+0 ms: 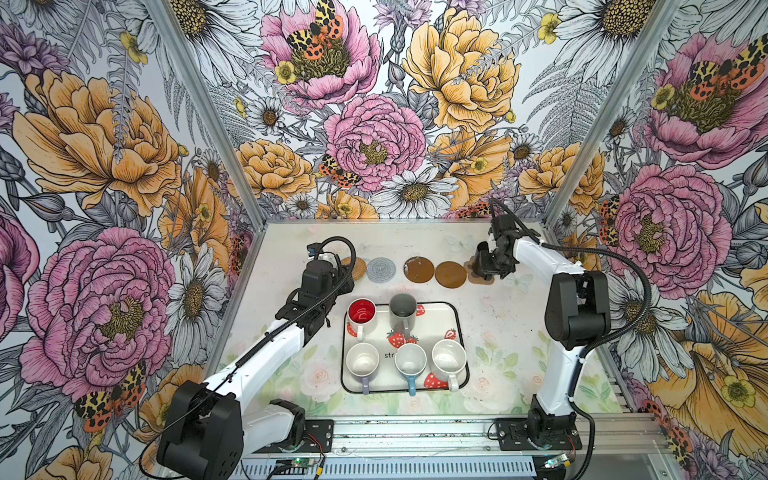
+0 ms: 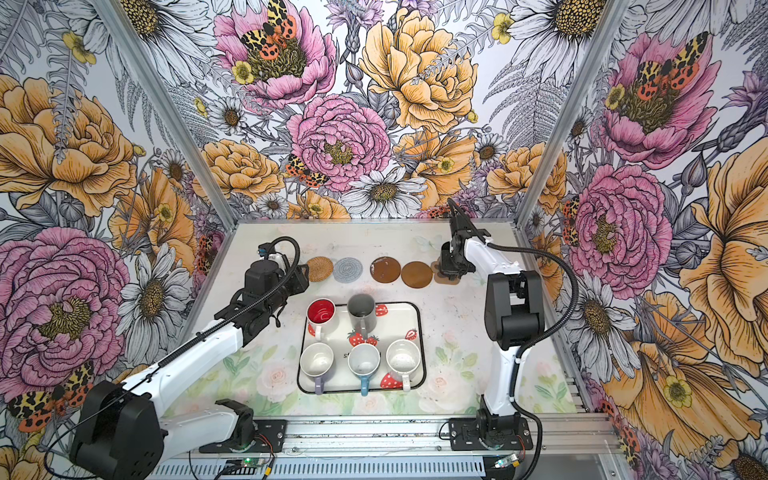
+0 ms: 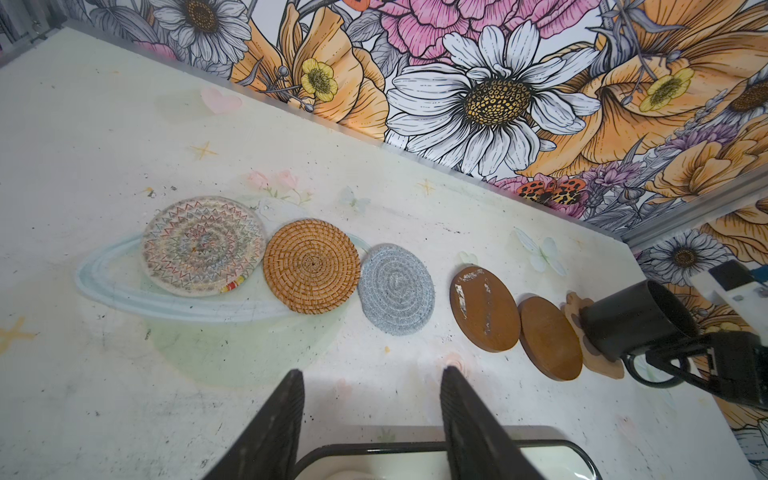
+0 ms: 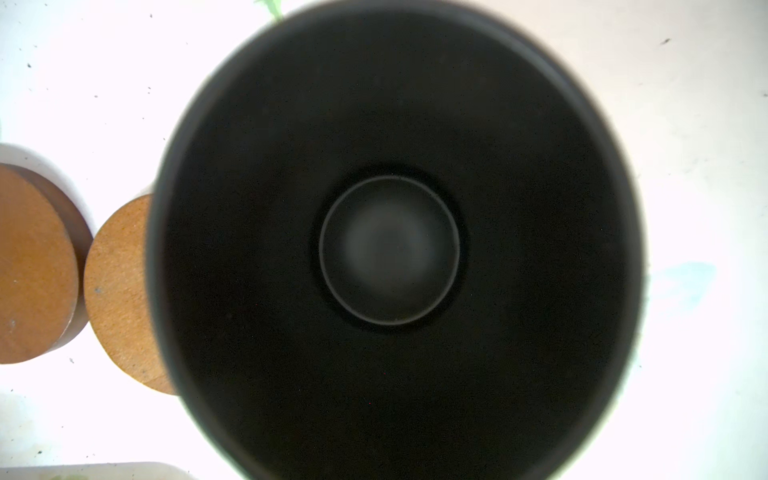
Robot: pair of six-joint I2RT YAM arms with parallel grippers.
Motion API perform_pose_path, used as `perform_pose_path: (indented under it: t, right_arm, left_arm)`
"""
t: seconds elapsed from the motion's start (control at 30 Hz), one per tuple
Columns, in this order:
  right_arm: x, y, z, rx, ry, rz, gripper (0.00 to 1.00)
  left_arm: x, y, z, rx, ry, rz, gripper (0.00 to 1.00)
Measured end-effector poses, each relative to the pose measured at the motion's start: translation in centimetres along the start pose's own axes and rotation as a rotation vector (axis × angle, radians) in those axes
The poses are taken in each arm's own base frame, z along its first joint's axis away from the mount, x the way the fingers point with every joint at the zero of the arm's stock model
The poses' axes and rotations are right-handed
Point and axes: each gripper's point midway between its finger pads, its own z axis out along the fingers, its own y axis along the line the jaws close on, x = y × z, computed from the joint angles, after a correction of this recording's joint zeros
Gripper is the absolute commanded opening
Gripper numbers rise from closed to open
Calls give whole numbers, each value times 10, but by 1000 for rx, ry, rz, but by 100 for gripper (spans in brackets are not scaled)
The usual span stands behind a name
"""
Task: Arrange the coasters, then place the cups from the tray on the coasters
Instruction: 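Lower the black mug onto the paw-print coaster with the right gripper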
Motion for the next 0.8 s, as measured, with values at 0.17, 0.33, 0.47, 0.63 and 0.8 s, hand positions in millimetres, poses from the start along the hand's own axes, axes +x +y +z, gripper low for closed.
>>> perform_pose_path:
  t: [0.17,0.33,0.47,0.63,0.8]
  right_arm:
    - [0,0,2,-2,4,2,0]
    - [0,1,2,-3,4,3,0]
    - [0,0,2,-3,4,8,0]
    - [0,1,2,-4,4,11,0]
    - [1,2,2,-10,6,21,0]
  left_arm:
    - [0,0,0,0,0,0,55]
    - [0,0,0,0,1,0,55]
    - [0,0,0,0,1,0,55]
    - [0,0,0,0,1,0,54]
    - [0,0,0,0,0,0,55]
